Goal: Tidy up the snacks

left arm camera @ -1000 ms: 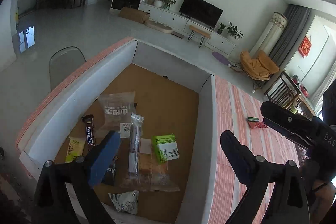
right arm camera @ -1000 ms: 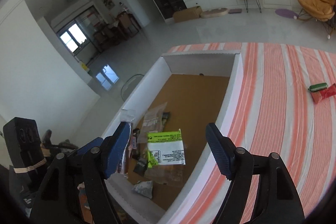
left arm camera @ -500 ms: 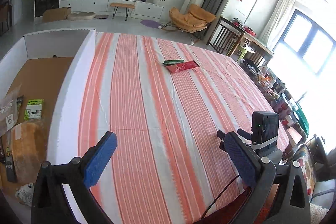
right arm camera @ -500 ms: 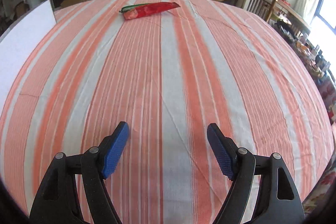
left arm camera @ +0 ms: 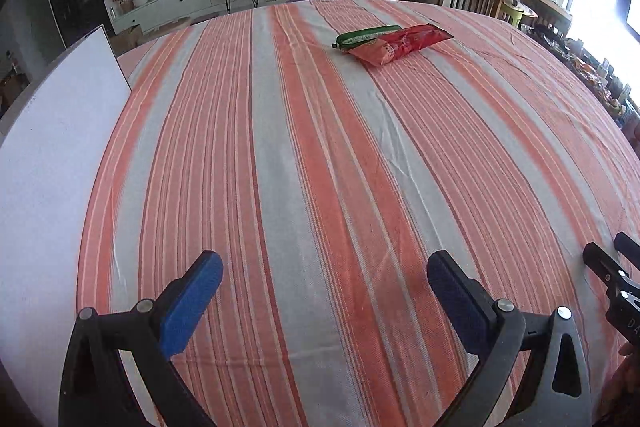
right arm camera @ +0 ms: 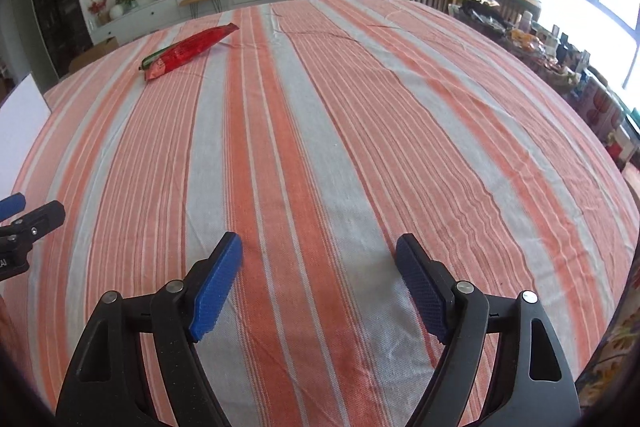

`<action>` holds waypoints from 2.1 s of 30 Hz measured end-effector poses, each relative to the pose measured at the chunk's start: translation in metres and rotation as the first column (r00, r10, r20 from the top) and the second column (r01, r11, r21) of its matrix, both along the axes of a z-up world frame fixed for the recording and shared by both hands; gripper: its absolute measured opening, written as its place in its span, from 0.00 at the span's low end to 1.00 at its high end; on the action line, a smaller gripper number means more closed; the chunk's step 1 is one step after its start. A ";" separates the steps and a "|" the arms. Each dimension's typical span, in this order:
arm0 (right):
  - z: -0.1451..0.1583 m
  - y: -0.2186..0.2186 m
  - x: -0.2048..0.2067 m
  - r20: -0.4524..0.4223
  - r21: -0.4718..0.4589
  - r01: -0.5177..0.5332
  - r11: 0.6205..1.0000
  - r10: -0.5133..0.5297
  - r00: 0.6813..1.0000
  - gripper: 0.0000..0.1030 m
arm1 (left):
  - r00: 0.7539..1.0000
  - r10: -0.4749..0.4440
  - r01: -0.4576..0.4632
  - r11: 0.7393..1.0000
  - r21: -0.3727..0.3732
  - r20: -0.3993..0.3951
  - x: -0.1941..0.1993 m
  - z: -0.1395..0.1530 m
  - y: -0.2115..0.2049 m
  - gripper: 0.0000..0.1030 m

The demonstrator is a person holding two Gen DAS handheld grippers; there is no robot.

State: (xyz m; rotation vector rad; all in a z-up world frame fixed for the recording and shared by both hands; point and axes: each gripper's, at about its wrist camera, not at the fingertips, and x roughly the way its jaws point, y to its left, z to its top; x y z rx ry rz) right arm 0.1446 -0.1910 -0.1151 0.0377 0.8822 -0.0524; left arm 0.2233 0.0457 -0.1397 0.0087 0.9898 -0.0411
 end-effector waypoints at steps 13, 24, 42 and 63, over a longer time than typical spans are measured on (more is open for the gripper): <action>0.000 -0.001 -0.003 0.001 0.002 0.001 1.000 -0.001 1.000 0.79 | 0.999 -0.001 0.000 1.000 0.006 0.044 0.002 -0.003 -0.001 1.00; -0.001 -0.002 -0.003 0.001 0.002 0.000 1.000 0.000 1.000 0.79 | 0.999 -0.001 0.000 1.000 0.006 0.044 0.002 -0.003 -0.001 1.00; -0.001 -0.002 -0.002 0.001 0.002 0.000 1.000 0.000 1.000 0.80 | 0.999 -0.001 0.000 1.000 0.006 0.044 0.002 -0.004 -0.001 1.00; -0.003 -0.005 -0.005 -0.009 0.008 -0.010 1.000 0.010 1.000 0.84 | 0.999 -0.003 0.003 1.000 0.008 0.045 0.005 -0.004 0.024 1.00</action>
